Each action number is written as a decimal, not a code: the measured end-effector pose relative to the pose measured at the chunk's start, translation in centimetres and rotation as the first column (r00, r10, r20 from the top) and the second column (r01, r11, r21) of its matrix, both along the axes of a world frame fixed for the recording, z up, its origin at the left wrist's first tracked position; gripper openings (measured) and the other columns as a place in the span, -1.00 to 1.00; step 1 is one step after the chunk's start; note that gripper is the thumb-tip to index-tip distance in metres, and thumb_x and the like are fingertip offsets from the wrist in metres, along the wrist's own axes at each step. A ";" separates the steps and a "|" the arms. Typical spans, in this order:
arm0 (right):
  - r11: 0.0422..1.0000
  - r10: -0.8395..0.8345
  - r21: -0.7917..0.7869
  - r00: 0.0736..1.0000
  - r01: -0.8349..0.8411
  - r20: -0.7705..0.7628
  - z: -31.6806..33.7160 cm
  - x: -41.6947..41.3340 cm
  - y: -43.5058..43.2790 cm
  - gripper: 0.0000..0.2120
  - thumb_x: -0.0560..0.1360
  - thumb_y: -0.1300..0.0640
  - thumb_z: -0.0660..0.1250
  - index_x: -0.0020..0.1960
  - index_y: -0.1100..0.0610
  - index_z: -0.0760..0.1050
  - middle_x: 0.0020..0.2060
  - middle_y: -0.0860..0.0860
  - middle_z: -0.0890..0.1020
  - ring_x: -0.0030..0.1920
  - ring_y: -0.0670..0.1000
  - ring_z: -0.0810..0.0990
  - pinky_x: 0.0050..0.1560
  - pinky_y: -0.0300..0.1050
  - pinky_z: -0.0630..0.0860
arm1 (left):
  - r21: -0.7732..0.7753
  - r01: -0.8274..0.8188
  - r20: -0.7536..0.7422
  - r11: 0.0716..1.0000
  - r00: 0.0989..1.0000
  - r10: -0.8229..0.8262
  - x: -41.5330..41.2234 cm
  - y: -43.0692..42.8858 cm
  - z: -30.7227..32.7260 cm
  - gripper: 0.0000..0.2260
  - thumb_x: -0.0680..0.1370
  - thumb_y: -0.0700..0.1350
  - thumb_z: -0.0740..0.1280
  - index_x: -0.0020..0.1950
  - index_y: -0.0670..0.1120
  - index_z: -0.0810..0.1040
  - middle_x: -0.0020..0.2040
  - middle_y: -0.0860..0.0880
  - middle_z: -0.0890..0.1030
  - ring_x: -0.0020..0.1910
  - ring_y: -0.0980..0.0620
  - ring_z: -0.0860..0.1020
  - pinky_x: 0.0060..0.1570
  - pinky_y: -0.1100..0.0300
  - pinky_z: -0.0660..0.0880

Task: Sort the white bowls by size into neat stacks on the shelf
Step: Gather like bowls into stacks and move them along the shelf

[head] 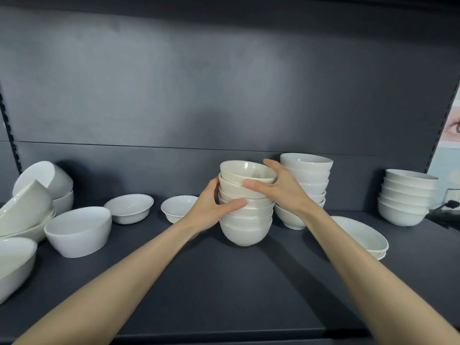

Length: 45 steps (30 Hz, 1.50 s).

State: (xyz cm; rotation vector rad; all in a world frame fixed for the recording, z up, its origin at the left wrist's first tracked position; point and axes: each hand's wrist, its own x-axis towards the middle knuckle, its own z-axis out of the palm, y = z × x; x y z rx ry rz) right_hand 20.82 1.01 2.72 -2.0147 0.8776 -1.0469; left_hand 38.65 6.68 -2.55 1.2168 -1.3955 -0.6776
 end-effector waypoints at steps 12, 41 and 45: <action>0.981 0.077 0.166 0.989 -0.097 0.123 -1.5 -0.9 -0.4 -0.05 0.41 -0.04 0.45 0.57 0.07 -0.08 0.44 -0.08 0.30 0.31 -0.13 0.32 0.26 -0.11 0.35 | 0.027 0.041 0.012 0.999 0.999 -0.041 0.4 0.3 -0.8 -0.20 0.37 -0.19 0.54 0.46 0.07 0.17 0.20 0.31 0.45 0.18 0.32 0.47 0.02 0.43 0.49; 0.985 0.042 0.161 0.988 -0.065 0.146 -3.3 3.8 -5.3 -0.22 0.39 0.03 0.51 0.47 0.06 0.15 0.12 -0.27 0.49 0.05 -0.35 0.49 -0.13 -0.51 0.48 | 0.072 -0.201 0.094 0.977 0.976 0.194 2.7 -3.9 -2.7 -0.35 0.31 -0.17 0.58 0.34 -0.11 0.40 0.15 0.08 0.54 0.13 0.09 0.52 0.10 0.23 0.46; 0.990 0.006 0.137 0.996 -0.018 0.090 -3.1 3.7 -5.4 -0.21 0.37 -0.06 0.51 0.46 0.02 0.18 0.22 -0.17 0.50 0.15 -0.21 0.52 0.10 -0.29 0.48 | 0.039 -0.287 0.147 0.957 0.949 0.279 2.3 -3.6 -2.5 -0.41 0.30 -0.14 0.59 0.27 -0.11 0.46 0.07 0.08 0.54 0.06 0.11 0.51 0.01 0.30 0.39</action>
